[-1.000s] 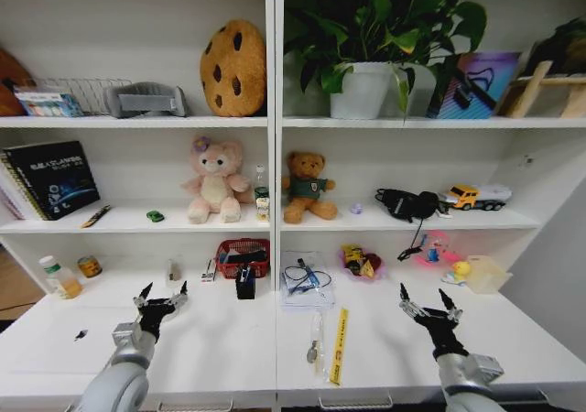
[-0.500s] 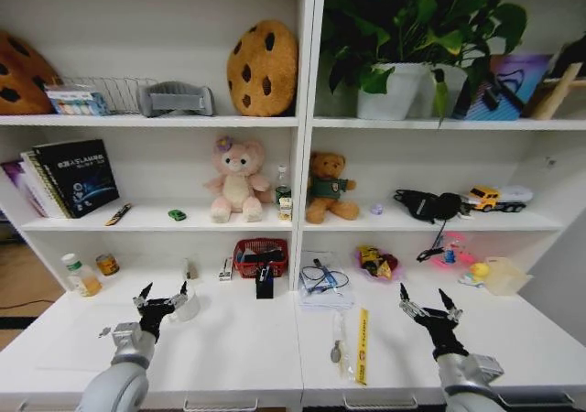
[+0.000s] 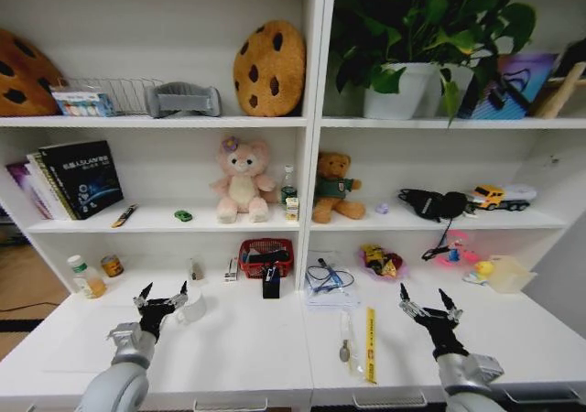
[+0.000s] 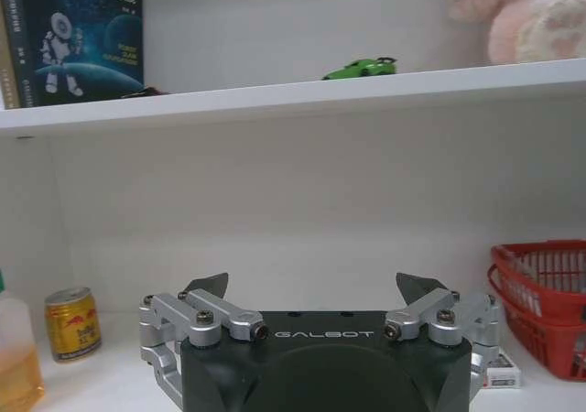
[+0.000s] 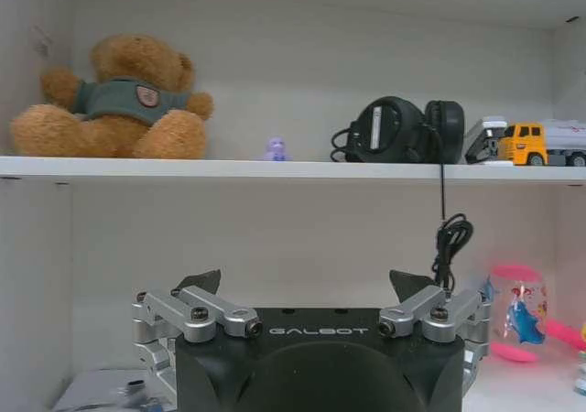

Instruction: Organize the objects on the table.

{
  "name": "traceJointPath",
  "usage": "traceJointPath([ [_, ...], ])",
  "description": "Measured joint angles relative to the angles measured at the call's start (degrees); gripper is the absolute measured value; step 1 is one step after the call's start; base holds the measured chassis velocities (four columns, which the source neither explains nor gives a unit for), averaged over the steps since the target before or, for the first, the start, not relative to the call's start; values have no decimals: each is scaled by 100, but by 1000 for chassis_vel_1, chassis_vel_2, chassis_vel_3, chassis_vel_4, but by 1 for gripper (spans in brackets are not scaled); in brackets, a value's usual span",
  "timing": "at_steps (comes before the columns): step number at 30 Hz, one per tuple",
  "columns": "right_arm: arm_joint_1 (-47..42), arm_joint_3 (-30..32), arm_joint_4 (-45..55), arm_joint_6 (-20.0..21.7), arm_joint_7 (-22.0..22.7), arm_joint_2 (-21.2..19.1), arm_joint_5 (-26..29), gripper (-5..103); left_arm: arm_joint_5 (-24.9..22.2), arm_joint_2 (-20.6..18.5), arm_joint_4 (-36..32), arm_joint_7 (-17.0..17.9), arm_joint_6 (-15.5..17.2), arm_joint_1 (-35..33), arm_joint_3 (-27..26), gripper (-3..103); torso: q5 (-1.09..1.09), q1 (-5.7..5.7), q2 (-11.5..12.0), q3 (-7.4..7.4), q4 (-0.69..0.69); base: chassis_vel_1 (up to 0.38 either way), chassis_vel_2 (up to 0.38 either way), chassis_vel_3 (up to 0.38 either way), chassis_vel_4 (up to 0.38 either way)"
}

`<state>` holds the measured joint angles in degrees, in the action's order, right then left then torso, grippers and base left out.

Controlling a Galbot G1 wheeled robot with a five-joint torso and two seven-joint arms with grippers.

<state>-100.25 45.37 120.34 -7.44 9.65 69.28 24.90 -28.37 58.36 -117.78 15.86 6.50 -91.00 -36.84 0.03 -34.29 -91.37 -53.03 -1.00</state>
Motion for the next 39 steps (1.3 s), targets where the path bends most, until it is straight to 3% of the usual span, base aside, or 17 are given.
traceJointPath([
  [29,-1,0,0,0,1,0,0,100,1,0,-1,-1,0,0,-1,100,-8,0,0,0,-2,210,211,-202,-206],
  [32,-1,0,1,0,0,0,0,100,0,0,0,2,1,0,0,100,3,-1,0,0,4,168,187,-174,-164],
  [33,0,-1,1,0,0,0,0,100,0,0,-1,1,1,0,0,100,-8,-1,0,0,0,185,196,-170,-176],
  [39,0,0,1,0,0,0,0,100,0,0,-1,1,1,0,0,100,-6,0,0,0,-1,168,183,-180,-182],
])
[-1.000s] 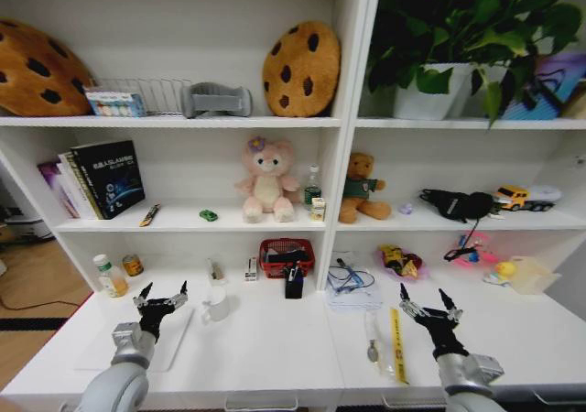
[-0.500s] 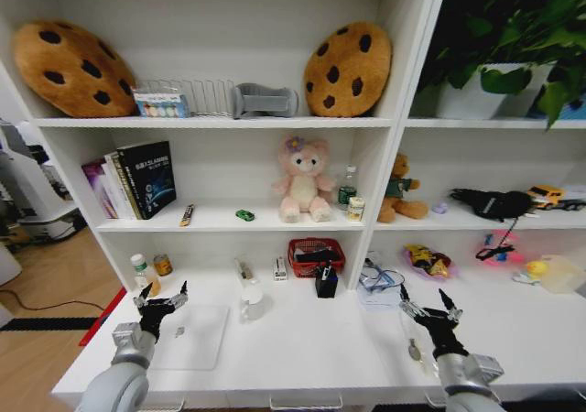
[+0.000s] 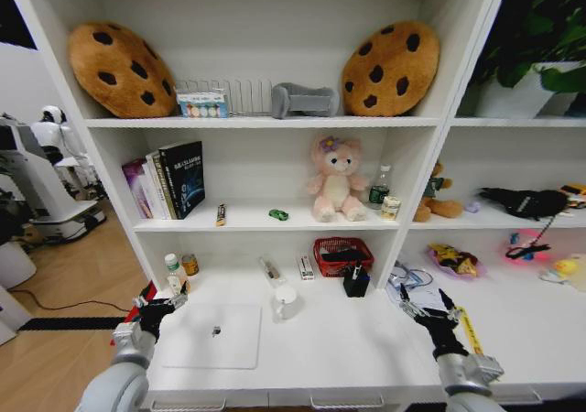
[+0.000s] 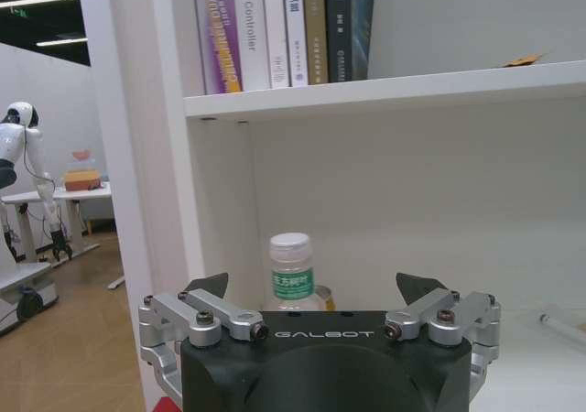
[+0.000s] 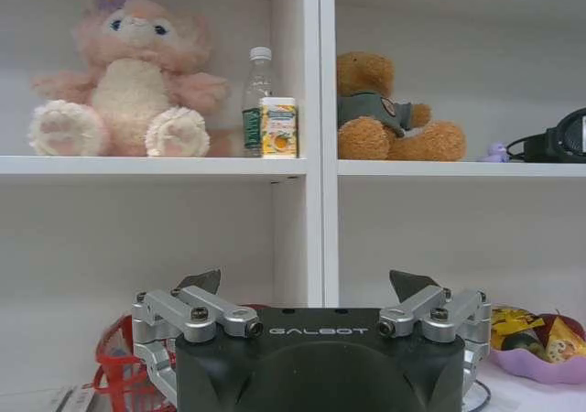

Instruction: Organize the objects on the table.

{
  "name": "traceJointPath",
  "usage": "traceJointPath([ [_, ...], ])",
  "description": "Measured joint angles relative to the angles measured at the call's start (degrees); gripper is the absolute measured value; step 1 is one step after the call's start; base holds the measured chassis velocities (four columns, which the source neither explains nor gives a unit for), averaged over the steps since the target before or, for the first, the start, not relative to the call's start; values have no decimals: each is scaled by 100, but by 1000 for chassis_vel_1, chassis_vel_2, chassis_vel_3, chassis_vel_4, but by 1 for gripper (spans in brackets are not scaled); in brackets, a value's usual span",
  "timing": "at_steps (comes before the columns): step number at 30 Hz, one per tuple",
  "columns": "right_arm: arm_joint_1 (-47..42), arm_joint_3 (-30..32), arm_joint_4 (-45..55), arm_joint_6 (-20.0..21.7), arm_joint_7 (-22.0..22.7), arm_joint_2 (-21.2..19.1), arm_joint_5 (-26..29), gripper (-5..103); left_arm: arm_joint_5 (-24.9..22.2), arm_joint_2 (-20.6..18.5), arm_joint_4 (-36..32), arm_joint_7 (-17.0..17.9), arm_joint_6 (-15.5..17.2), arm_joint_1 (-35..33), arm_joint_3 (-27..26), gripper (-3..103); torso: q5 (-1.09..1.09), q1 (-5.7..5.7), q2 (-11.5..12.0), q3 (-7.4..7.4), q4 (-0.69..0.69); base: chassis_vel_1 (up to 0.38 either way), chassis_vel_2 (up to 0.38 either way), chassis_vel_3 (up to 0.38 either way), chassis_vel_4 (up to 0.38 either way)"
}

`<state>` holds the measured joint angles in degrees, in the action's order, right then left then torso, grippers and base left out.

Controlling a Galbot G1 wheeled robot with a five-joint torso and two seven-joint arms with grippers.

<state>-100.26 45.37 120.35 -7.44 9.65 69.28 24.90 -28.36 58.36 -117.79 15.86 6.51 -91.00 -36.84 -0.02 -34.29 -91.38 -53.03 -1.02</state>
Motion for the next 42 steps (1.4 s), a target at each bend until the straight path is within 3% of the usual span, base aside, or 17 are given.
traceJointPath([
  [14,0,-1,0,0,-1,0,0,100,0,0,0,3,0,0,-1,100,4,0,0,0,4,118,109,-122,-119],
  [32,1,0,0,0,0,0,0,100,0,0,0,1,0,0,0,100,3,-2,1,0,2,0,-25,-5,17],
  [42,0,0,0,0,0,0,0,100,0,0,0,0,0,0,0,100,3,2,0,0,3,150,-152,-151,175],
])
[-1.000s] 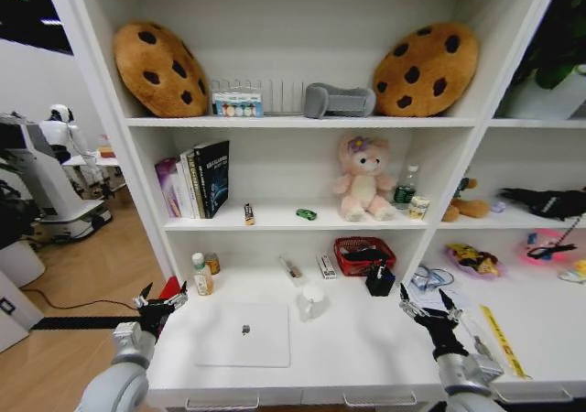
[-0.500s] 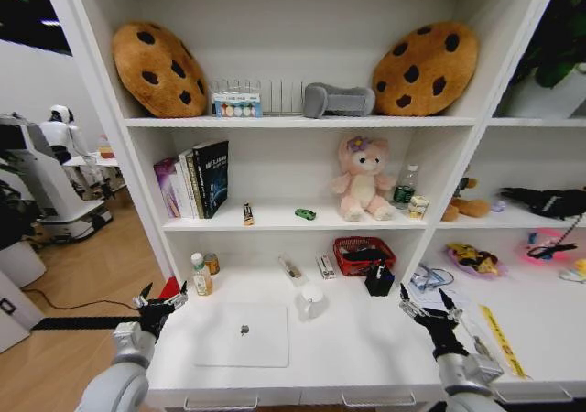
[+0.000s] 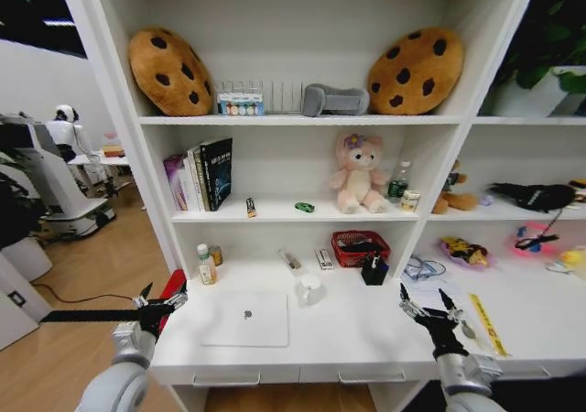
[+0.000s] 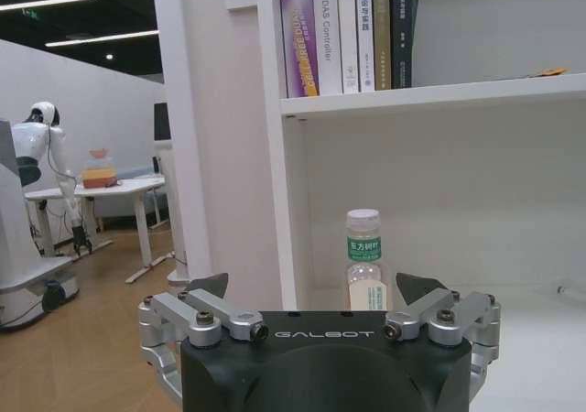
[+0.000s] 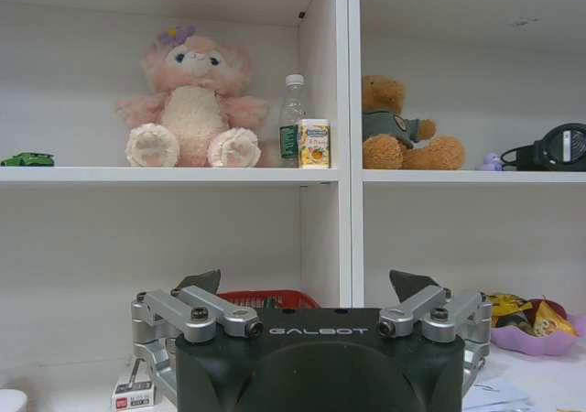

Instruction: Organize the objects on the table.

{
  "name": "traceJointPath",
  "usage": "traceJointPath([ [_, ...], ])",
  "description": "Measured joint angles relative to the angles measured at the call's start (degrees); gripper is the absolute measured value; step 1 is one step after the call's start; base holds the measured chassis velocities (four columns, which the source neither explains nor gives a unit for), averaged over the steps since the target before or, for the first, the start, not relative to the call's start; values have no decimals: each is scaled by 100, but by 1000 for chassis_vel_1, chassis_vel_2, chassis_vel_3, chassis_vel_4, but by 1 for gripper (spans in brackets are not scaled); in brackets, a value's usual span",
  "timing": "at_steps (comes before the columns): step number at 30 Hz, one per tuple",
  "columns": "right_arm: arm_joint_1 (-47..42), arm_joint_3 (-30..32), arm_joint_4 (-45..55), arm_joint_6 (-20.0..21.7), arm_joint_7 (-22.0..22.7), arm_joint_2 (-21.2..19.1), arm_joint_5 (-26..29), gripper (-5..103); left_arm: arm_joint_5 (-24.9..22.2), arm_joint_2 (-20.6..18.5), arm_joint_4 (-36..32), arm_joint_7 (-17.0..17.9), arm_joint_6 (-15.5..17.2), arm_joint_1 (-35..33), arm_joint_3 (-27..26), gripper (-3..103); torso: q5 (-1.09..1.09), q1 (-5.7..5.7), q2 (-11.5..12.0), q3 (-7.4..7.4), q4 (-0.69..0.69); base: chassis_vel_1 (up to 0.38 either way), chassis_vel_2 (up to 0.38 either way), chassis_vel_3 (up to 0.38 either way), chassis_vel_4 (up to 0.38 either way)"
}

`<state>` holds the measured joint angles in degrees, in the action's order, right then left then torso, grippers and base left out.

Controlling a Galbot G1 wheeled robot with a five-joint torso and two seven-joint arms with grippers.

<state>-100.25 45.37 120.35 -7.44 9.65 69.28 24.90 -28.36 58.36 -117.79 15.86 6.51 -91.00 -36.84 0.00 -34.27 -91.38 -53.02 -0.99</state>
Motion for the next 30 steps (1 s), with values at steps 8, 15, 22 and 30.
traceJointPath([
  [8,0,0,0,0,0,0,0,100,0,0,0,0,0,0,0,100,-2,0,0,0,-2,161,-164,-172,168],
  [15,0,0,0,0,0,0,0,100,0,0,0,1,0,0,0,100,-1,-4,0,-1,-1,117,-120,-103,119],
  [22,0,0,0,0,0,0,0,100,0,0,0,1,0,0,0,100,-1,-4,1,-1,-1,156,-145,-175,151],
  [30,0,-1,0,0,-1,0,0,100,0,0,-1,1,0,0,0,100,-3,0,0,0,-1,214,-215,-201,212],
])
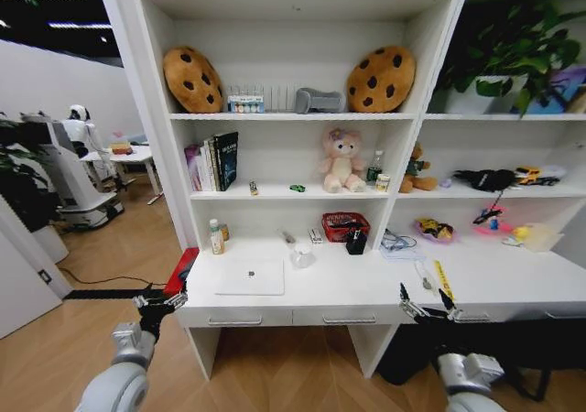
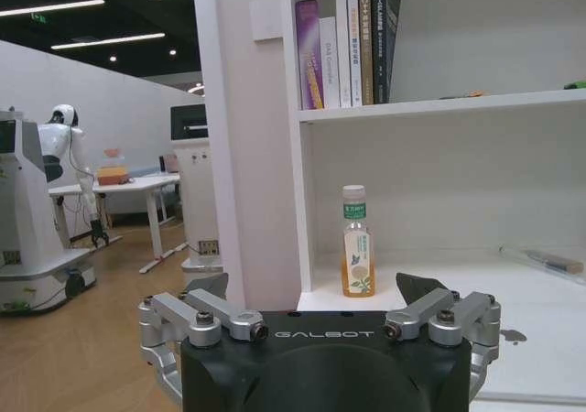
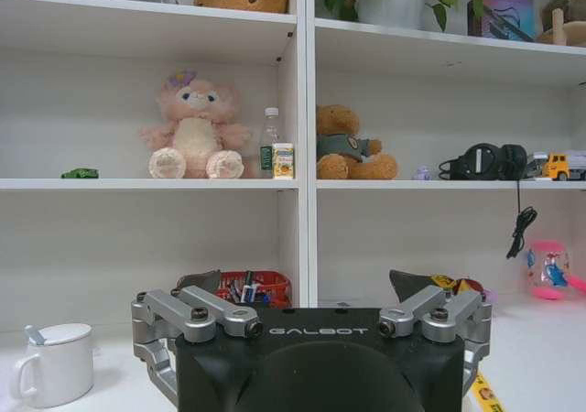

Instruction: Organize the objects on the table.

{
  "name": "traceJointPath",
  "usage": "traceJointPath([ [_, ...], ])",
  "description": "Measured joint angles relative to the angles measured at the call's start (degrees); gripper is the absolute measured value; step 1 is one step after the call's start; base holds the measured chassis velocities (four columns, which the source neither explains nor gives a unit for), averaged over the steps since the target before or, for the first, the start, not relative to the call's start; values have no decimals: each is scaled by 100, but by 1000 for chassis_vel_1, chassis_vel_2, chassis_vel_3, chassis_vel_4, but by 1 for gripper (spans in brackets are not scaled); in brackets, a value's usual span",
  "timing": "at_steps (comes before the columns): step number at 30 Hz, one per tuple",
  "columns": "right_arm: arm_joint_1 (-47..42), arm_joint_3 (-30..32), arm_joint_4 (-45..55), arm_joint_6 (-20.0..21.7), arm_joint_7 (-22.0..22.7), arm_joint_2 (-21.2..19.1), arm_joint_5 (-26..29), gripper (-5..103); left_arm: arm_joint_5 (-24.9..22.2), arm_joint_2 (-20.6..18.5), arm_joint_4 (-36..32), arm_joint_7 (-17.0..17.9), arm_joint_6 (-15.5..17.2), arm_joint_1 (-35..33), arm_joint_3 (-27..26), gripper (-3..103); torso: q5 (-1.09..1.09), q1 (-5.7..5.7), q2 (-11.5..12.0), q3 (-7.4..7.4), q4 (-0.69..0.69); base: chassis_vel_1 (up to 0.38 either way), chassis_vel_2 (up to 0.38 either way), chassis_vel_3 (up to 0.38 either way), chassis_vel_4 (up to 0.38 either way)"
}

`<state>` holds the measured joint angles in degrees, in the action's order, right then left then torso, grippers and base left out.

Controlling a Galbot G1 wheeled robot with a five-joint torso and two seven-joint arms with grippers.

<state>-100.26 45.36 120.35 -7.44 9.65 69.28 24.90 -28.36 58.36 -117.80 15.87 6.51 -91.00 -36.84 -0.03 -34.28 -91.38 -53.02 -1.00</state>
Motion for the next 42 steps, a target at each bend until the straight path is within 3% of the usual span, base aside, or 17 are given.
traceJointPath([
  [42,0,1,0,0,1,0,0,100,0,0,0,0,0,1,0,100,3,-2,0,-1,0,19,-20,-16,16],
])
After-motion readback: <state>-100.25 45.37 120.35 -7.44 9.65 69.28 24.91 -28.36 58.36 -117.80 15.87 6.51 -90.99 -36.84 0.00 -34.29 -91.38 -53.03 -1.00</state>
